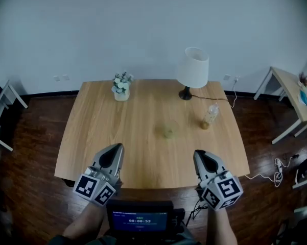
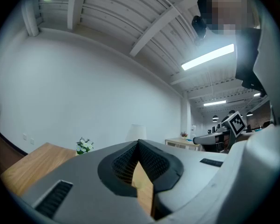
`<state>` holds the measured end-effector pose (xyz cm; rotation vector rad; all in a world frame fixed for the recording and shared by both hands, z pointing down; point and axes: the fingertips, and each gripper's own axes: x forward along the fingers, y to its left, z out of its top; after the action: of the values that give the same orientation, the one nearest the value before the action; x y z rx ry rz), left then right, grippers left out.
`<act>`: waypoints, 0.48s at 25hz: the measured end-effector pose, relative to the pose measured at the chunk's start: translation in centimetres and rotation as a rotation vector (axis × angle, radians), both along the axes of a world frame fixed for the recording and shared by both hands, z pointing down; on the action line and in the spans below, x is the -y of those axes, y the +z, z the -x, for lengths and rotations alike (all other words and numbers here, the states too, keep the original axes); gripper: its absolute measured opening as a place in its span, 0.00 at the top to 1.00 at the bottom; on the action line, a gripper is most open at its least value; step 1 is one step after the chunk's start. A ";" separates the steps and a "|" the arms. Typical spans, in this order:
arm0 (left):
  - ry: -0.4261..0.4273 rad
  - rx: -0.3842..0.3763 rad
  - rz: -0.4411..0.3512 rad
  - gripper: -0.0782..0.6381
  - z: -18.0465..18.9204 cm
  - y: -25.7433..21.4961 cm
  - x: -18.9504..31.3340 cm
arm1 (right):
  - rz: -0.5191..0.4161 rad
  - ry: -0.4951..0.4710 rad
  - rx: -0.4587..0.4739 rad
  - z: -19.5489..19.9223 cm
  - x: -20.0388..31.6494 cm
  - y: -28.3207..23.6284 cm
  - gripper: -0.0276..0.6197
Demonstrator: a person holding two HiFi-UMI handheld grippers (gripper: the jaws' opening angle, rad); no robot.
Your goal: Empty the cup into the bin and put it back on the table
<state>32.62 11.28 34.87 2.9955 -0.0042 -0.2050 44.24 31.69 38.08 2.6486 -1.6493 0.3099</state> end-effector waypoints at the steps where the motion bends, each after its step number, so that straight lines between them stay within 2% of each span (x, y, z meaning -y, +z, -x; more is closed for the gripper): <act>1: -0.001 -0.001 -0.009 0.90 0.0 -0.1 -0.1 | 0.000 -0.001 -0.002 0.0 -0.1 -0.1 0.96; 12: 0.004 0.002 -0.028 0.90 0.1 -0.3 0.0 | 0.007 0.003 0.001 -0.6 -0.3 0.1 0.96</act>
<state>32.51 11.24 34.59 3.0236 0.0046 -0.2039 44.83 31.97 38.22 2.6467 -1.6423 0.3167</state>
